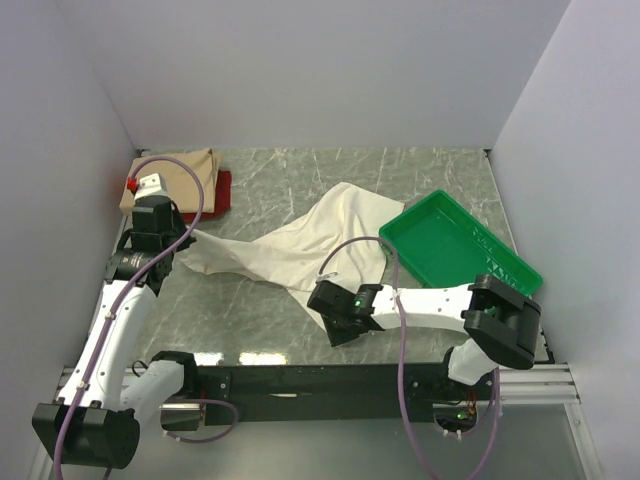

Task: Fold and stack the t-shirts
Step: Flatten the tshirt out

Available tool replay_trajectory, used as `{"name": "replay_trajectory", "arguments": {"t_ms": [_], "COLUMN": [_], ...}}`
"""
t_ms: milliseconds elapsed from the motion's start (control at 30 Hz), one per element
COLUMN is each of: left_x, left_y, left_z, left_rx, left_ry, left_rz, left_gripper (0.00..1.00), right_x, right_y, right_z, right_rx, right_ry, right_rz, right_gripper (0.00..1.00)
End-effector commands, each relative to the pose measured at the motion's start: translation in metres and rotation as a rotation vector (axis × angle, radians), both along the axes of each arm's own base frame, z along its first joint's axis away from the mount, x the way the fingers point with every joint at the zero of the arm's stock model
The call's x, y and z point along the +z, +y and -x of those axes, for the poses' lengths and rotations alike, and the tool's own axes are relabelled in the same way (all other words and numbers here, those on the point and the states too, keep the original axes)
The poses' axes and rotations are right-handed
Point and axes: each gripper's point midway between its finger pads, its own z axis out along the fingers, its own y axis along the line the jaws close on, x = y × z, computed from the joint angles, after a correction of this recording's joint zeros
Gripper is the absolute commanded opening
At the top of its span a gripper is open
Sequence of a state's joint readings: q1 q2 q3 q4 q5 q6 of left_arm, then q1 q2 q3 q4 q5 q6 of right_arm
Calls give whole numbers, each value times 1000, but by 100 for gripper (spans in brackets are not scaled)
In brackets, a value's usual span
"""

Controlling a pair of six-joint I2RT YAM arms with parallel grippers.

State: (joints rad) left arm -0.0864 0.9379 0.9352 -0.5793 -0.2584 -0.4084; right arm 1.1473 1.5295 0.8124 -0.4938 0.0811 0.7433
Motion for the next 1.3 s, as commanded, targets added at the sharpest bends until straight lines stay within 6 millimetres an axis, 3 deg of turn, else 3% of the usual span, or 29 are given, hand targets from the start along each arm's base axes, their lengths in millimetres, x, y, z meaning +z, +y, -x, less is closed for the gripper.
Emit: {"name": "replay_trajectory", "arguments": {"t_ms": [0, 200, 333, 400, 500, 700, 900, 933, 1000, 1033, 1100, 1133, 1200, 1233, 1267], "left_x": [11, 11, 12, 12, 13, 30, 76, 94, 107, 138, 163, 198, 228, 263, 279], "left_y": [-1, -2, -2, -2, -2, 1, 4, 5, 2, 1, -1, -1, 1, 1, 1], "left_z": [-6, -5, -5, -5, -7, -14, -26, -30, -36, -38, -39, -35, -29, -19, -12], "left_rx": [-12, -19, -18, -19, -20, 6, 40, 41, 36, 31, 23, 21, 25, 18, 13], "left_ry": [-53, -56, -57, -59, -58, -72, -183, -221, -228, -290, -328, -401, -454, -532, -567], "left_rz": [2, 5, 7, 7, 4, 13, 67, 80, 104, 112, 127, 130, 129, 132, 127], "left_gripper": [1, 1, 1, 1, 1, 1, 1, 1, 1, 1, 1, 1, 1, 1, 1], "right_x": [-11, -19, -21, -15, 5, 80, 176, 202, 231, 265, 294, 328, 358, 385, 402], "right_y": [-10, -19, -18, -19, -24, -27, -37, -39, -45, -47, -54, -56, -63, -67, -74], "right_z": [-1, 1, 3, 0, -12, -67, -136, -151, -166, -176, -184, -187, -185, -183, -178], "right_rx": [-30, -40, -31, -28, -35, -116, -223, -252, -258, -281, -291, -304, -299, -305, -302], "right_ry": [-22, -26, -18, -35, -94, -268, -482, -533, -598, -655, -719, -774, -831, -876, -913], "right_rz": [86, 139, 141, 141, 156, 21, -169, -209, -217, -256, -250, -294, -306, -345, -358], "right_gripper": [29, 26, 6, 0, 0, 0, 0, 0, 0, 0, 0, 0, 0, 0, 0]}}
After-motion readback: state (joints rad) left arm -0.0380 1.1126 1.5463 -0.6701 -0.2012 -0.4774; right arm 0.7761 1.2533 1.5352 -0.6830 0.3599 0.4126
